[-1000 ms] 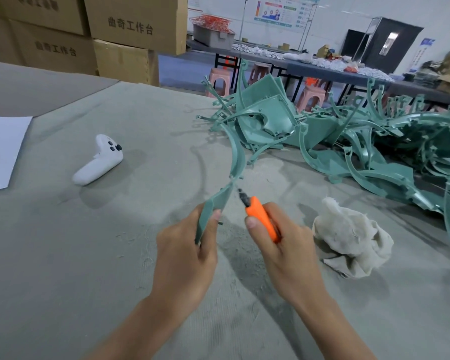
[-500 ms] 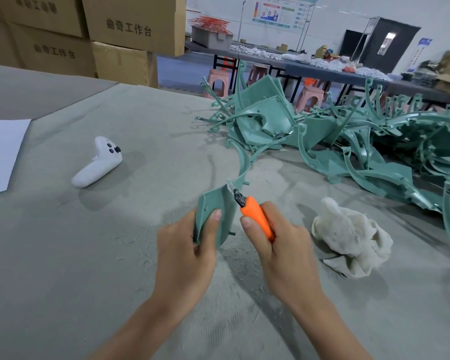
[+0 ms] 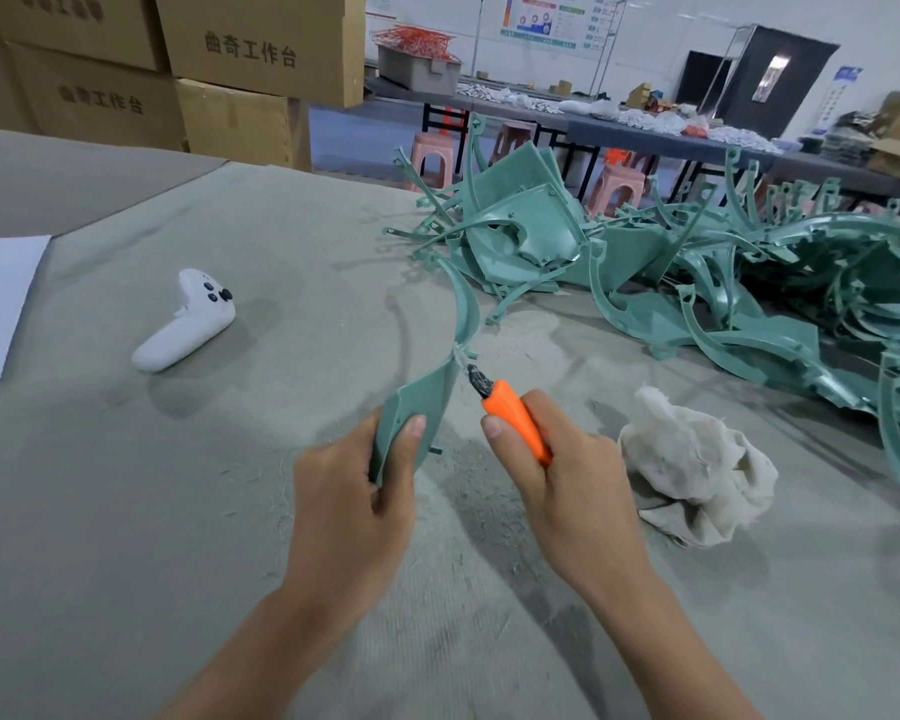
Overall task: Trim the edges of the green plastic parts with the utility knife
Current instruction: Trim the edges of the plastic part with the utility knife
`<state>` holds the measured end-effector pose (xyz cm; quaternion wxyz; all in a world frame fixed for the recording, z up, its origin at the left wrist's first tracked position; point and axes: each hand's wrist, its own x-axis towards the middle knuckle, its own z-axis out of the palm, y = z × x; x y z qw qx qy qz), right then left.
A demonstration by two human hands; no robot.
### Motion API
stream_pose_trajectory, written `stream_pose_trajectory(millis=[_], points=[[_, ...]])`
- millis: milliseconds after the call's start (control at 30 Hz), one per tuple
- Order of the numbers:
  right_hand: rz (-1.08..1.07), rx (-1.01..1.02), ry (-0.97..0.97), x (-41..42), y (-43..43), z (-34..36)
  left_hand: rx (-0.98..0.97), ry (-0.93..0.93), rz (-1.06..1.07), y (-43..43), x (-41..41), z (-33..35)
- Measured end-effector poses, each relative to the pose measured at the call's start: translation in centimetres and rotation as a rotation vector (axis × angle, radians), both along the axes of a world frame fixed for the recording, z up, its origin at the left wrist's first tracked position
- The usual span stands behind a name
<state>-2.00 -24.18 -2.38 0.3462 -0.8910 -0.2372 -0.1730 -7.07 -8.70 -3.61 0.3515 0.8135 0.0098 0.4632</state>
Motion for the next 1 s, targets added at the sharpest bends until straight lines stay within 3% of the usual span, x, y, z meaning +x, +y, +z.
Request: stream_pose_trajectory(millis=[500, 700, 833, 1000], points=[[-0.098, -0.042, -0.021, 1.2, -0.1, -0.8, 0.042, 0.012, -0.028, 0.1, 0.0, 0.0], [-0.174, 0.123, -0.023, 3.8, -2.5, -0.3, 0.099, -0.090, -0.027, -0.7, -0.3, 0.3], [-0.017, 0.264, -0.026, 2.6, -2.1, -0.5, 0.112, -0.103, -0.005, -0.4, 0.0, 0.3], [0.087, 0.146, -0.023, 1.1, -0.8, -0.3, 0.093, -0.092, 0.002, -0.3, -0.2, 0.5]])
